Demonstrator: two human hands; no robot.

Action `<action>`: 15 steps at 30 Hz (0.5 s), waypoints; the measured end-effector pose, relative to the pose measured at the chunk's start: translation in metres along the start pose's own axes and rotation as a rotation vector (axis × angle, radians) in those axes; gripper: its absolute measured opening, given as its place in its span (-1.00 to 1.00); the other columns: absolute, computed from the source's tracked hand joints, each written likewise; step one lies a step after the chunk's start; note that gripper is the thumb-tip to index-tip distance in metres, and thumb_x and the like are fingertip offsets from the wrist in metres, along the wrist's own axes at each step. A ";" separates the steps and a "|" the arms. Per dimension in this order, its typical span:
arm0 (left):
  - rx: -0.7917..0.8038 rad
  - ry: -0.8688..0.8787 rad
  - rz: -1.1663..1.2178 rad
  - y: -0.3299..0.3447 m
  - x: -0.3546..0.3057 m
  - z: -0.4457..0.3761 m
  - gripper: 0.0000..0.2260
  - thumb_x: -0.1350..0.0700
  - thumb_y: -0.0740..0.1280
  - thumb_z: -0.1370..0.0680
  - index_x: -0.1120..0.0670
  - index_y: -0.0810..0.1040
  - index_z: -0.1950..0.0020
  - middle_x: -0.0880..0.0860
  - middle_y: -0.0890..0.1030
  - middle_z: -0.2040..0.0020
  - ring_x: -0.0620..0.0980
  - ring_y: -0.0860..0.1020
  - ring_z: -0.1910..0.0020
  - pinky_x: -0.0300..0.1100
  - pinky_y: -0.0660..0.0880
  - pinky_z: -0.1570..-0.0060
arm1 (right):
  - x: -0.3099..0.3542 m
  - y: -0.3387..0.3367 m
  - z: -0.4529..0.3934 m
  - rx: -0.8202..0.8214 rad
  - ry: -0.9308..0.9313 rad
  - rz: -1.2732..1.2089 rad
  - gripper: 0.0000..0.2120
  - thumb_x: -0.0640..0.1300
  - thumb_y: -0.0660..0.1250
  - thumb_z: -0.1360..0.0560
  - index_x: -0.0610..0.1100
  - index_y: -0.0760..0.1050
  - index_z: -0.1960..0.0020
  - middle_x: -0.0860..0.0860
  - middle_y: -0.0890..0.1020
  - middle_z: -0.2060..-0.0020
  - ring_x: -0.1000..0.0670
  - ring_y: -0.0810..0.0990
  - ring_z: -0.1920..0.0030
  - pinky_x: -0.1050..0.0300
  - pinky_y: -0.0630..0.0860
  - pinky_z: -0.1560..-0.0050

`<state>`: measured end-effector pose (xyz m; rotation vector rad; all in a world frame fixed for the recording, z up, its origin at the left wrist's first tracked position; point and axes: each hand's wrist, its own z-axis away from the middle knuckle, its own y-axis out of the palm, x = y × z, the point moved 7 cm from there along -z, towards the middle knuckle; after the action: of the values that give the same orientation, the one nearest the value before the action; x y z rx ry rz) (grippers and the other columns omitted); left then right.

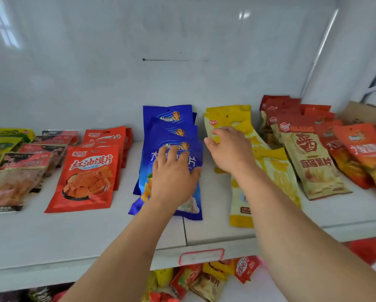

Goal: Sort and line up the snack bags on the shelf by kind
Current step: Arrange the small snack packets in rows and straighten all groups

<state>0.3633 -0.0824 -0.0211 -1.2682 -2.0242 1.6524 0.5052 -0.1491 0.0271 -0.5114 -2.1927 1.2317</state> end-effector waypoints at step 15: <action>0.252 -0.206 0.439 0.074 -0.121 0.019 -0.08 -0.44 0.24 -0.47 0.07 0.04 -0.63 0.08 0.21 -0.59 0.12 0.11 -0.58 0.13 0.16 -0.51 | -0.155 -0.029 0.054 -0.009 0.223 -0.313 -0.35 0.27 0.15 -0.58 -0.07 0.21 -0.54 -0.11 0.35 -0.47 -0.15 0.31 -0.46 -0.11 0.29 -0.40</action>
<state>0.4576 -0.1851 -0.0534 -1.5810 -1.6411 2.2349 0.5876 -0.2877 -0.0155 -0.2794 -1.9984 0.9508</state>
